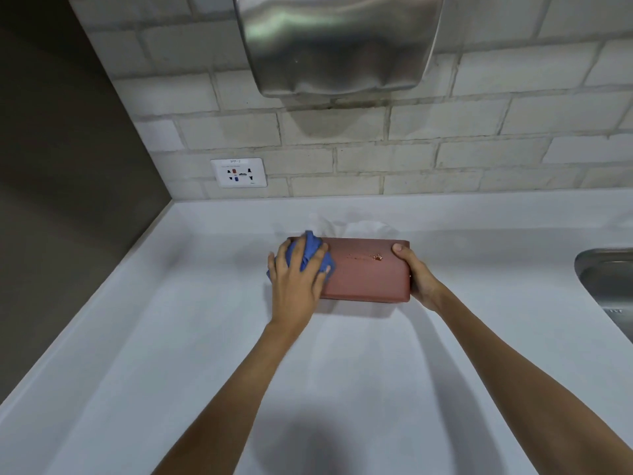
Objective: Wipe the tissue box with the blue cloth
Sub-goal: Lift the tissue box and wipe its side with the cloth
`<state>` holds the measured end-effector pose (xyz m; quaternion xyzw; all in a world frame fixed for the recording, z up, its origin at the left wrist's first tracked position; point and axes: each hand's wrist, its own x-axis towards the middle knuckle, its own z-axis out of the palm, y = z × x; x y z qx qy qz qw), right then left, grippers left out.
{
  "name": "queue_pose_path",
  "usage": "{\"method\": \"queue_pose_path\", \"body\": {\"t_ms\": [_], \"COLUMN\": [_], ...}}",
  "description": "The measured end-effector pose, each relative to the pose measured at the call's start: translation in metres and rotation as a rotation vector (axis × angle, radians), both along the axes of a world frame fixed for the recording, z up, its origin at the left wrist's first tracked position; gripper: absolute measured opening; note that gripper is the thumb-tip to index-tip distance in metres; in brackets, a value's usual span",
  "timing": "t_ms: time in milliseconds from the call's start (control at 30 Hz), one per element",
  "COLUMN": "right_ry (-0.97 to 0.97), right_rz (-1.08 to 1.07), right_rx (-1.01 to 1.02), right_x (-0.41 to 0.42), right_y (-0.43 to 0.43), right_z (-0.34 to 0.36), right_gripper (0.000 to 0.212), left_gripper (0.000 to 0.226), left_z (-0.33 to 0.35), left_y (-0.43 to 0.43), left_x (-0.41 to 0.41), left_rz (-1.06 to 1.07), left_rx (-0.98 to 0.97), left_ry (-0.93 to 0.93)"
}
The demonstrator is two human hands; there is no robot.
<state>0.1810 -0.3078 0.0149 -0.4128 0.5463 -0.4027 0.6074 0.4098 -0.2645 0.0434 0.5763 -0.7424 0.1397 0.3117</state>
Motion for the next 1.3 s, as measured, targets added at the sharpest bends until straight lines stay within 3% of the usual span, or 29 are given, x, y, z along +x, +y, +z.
{"method": "queue_pose_path", "body": {"t_ms": [100,267,367,567,733,833,900,1067,1300], "right_ry": [-0.008,-0.008,-0.004,0.004,-0.009,-0.005,0.003,-0.011,-0.023], "right_rz": [-0.004,-0.007,-0.008,-0.029,-0.027,-0.026,-0.041,-0.059,-0.039], "right_rx": [0.000,-0.009,-0.014,-0.024,-0.026,-0.027,-0.024,-0.014,-0.045], "right_x": [0.001,-0.001,0.000,0.002,0.002,0.002,0.002,0.007,0.003], "right_y": [-0.001,-0.003,-0.002,-0.002,-0.003,-0.003,-0.003,-0.001,-0.003], "right_z": [-0.002,-0.005,-0.006,-0.006,-0.007,-0.005,-0.005,-0.003,-0.006], "right_gripper": [0.062,0.073,0.059,0.041,0.056,0.049,0.042,0.040,0.036], "left_gripper": [0.041,0.049,0.048,0.043,0.046,0.047,0.055,0.047,0.049], "left_z": [0.012,-0.013,-0.027,0.009,-0.014,-0.035,-0.031,0.001,-0.041], "left_y": [-0.016,0.016,0.028,-0.011,0.013,0.030,0.024,-0.006,0.021], "left_x": [-0.024,-0.025,-0.006,-0.031,-0.052,-0.029,-0.018,-0.043,-0.042], "left_rz": [0.085,0.043,-0.002,0.173,0.081,0.025,0.067,0.178,-0.002], "left_rx": [0.155,0.050,0.028,0.083,0.042,-0.018,-0.020,0.071,-0.091], "left_ry": [0.100,-0.109,-0.173,0.127,-0.169,-0.255,-0.231,0.007,-0.198]}}
